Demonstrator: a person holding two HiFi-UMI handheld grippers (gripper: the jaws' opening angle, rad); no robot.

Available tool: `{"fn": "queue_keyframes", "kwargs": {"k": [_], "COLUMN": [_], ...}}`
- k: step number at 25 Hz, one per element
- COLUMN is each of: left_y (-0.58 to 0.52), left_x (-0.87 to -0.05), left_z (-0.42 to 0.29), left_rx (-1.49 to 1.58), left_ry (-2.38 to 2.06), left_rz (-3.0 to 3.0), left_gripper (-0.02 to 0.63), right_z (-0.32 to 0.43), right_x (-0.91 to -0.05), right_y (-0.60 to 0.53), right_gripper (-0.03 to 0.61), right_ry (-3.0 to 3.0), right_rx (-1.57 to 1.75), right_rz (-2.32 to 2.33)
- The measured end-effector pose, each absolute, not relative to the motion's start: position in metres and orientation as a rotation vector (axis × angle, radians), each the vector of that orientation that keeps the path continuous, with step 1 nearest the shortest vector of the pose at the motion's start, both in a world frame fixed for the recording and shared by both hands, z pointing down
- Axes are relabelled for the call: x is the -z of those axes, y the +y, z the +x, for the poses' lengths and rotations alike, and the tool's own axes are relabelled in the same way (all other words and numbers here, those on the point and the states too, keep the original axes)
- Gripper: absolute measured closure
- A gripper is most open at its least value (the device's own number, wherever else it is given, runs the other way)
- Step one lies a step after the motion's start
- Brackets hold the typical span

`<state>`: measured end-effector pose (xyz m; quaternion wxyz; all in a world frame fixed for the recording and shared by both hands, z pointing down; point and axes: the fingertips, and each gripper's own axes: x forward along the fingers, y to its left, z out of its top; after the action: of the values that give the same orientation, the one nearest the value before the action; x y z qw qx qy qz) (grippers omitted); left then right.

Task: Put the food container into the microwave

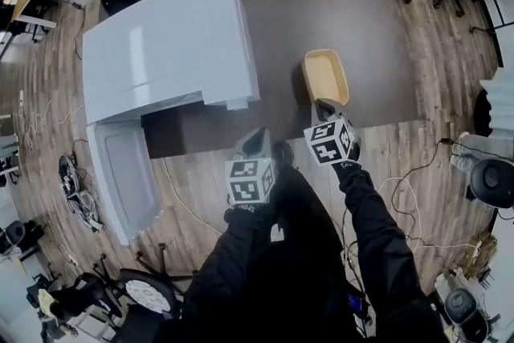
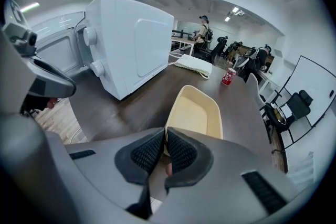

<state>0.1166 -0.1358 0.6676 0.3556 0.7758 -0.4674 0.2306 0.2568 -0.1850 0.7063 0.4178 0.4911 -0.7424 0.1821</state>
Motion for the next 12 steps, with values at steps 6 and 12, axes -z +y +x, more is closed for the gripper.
{"fn": "queue_keyframes", "kwargs": {"k": [6, 12], "left_y": [-0.118, -0.102], "left_x": [-0.652, -0.643], "left_z": [0.104, 0.086], "left_rx": [-0.561, -0.561], "left_ry": [-1.238, -1.228], "left_rz": [1.997, 2.004], "left_gripper": [0.580, 0.580], "right_z": [0.237, 0.209], "right_x": [-0.679, -0.657], "right_y": [-0.158, -0.120], "right_gripper": [0.543, 0.543], "right_ry": [-1.879, -1.896], "right_rx": [-0.406, -0.367], "right_rz": [1.228, 1.200]}}
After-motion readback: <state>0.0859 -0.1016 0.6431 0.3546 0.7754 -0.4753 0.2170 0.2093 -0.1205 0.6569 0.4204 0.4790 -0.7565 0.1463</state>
